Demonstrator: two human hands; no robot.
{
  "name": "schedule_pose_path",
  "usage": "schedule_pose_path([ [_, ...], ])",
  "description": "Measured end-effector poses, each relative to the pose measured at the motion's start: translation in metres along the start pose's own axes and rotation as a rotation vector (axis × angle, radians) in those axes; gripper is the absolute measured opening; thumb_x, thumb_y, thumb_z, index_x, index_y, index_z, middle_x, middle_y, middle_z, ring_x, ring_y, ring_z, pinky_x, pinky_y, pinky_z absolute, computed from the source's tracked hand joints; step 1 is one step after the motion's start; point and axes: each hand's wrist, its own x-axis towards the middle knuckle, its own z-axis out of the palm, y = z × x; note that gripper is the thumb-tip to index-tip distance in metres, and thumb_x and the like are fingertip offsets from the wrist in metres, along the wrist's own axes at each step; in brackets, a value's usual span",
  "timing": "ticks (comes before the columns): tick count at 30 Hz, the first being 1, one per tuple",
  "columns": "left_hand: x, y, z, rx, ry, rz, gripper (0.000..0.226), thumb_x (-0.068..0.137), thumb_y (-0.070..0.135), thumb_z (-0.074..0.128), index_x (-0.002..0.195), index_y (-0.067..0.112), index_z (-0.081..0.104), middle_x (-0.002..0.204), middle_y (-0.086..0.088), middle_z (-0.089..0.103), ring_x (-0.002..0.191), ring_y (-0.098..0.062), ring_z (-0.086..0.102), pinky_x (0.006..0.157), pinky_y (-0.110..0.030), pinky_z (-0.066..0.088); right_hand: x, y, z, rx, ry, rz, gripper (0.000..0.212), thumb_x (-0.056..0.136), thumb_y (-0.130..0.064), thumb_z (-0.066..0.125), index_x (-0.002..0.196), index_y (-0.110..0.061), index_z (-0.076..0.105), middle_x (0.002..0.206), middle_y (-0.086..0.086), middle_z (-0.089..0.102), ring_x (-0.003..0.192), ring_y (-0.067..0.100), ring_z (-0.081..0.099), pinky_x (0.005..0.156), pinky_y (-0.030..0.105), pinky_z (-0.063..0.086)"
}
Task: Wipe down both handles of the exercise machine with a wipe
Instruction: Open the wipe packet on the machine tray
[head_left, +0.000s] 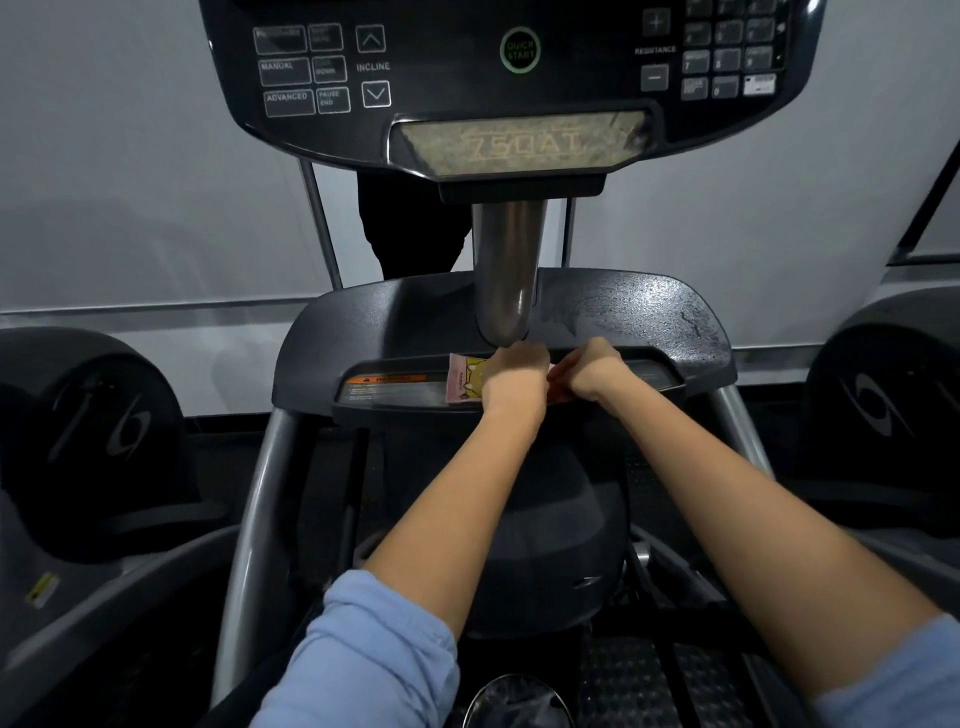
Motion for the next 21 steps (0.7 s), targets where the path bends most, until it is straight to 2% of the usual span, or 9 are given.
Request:
schedule_pose_path([
  [4,0.001,-0.006,0.006,-0.11,0.099,0.003,0.024,0.094,0.013,0.045,0.106,0.001,0.062,0.108,-0.016,0.066,0.101,-0.033,0.063,0.077,-0.036,0.048,-0.006,-0.006,0.004,-0.099,0.07,0.002,0.035,0.079,-0.02,0.071,0.108,-0.001,0.068,0.11,0.016,0.069,0.105,0.027,0.064,0.093,0.029,0.051],
  [9,0.01,-0.037,0.005,-0.522,0.099,-0.245,0.024,0.088,0.027,0.061,0.098,0.008,0.072,0.1,-0.012,0.071,0.095,-0.027,0.066,0.077,-0.027,0.048,-0.012,-0.016,0.01,-0.26,0.089,-0.017,0.038,0.079,-0.014,0.073,0.114,-0.002,0.063,0.118,0.017,0.063,0.108,0.03,0.062,0.087,0.03,0.05],
  [13,0.009,-0.073,0.009,-0.749,0.208,-0.366,0.017,0.085,0.017,0.062,0.091,0.007,0.074,0.096,-0.016,0.072,0.093,-0.029,0.067,0.08,-0.029,0.049,-0.01,-0.019,0.008,-0.304,0.063,-0.024,0.034,0.083,-0.013,0.069,0.115,-0.002,0.064,0.118,0.017,0.063,0.108,0.032,0.061,0.09,0.033,0.05],
  [15,0.008,-0.09,0.011,-0.835,0.232,-0.386,0.015,0.085,0.013,0.062,0.078,0.005,0.073,0.088,-0.018,0.072,0.082,-0.028,0.067,0.077,-0.03,0.052,-0.008,-0.019,0.008,-0.321,0.047,-0.036,0.032,0.083,-0.013,0.069,0.113,-0.003,0.064,0.117,0.015,0.064,0.106,0.03,0.062,0.09,0.033,0.052],
  [18,0.006,-0.102,0.012,-0.929,0.234,-0.384,0.032,0.086,0.01,0.062,0.054,0.013,0.06,0.064,-0.009,0.065,0.07,-0.024,0.062,0.079,-0.038,0.057,-0.009,-0.021,0.008,-0.35,0.038,-0.044,0.033,0.082,-0.012,0.07,0.113,-0.002,0.064,0.116,0.015,0.064,0.104,0.03,0.062,0.09,0.033,0.052],
  [19,0.005,-0.103,0.013,-0.944,0.236,-0.377,0.035,0.087,0.01,0.061,0.053,0.015,0.059,0.062,-0.007,0.064,0.07,-0.024,0.063,0.079,-0.039,0.057,-0.01,-0.02,0.007,-0.356,0.04,-0.045,0.035,0.081,-0.013,0.071,0.113,-0.002,0.064,0.116,0.016,0.064,0.104,0.03,0.062,0.09,0.033,0.052],
  [21,0.005,-0.104,0.018,-0.973,0.239,-0.373,0.033,0.087,0.009,0.057,0.055,0.014,0.06,0.071,-0.013,0.069,0.077,-0.029,0.067,0.08,-0.04,0.057,-0.011,-0.02,0.006,-0.375,0.056,-0.046,0.037,0.081,-0.013,0.072,0.115,-0.001,0.063,0.117,0.017,0.064,0.106,0.03,0.062,0.091,0.032,0.051],
])
